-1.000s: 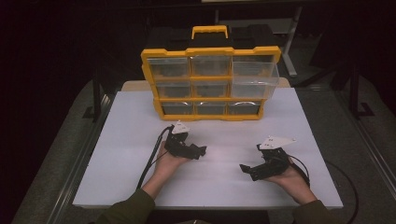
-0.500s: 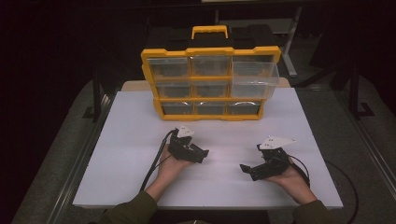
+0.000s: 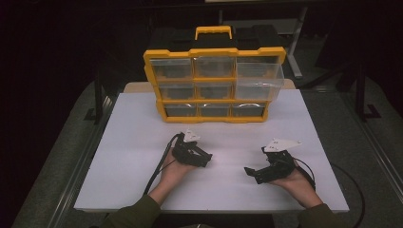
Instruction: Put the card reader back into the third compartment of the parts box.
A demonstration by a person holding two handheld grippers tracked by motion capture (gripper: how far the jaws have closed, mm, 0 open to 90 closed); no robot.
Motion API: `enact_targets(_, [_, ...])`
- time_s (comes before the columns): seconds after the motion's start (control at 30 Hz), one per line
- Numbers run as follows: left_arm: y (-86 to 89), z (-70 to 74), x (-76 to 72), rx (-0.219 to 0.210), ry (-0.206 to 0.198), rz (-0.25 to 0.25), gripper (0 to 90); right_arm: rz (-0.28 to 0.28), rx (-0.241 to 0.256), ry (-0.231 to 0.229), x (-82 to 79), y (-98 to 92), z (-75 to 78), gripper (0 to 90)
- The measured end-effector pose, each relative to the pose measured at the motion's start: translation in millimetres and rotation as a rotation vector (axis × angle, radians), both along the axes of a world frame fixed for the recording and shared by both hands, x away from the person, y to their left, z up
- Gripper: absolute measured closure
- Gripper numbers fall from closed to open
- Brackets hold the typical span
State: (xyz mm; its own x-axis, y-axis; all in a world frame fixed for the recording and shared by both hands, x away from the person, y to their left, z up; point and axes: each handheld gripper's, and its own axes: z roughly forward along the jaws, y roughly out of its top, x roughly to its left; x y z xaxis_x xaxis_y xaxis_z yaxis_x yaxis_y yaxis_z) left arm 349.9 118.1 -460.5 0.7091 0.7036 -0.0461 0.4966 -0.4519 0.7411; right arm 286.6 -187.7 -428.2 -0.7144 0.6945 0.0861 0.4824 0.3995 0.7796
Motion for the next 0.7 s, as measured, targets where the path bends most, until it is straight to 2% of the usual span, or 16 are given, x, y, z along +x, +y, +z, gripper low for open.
enact_targets(0.37, [-0.5,0.2,-1.9,0.015,-0.017,0.011,17.8,0.002,0.000,-0.001,0.0,0.0,0.0,0.0])
enact_targets(0.7, [-0.4,0.8,-3.8,0.032,-0.032,0.002,25.3,0.002,0.001,0.000,0.1,-0.1,-0.1,0.0])
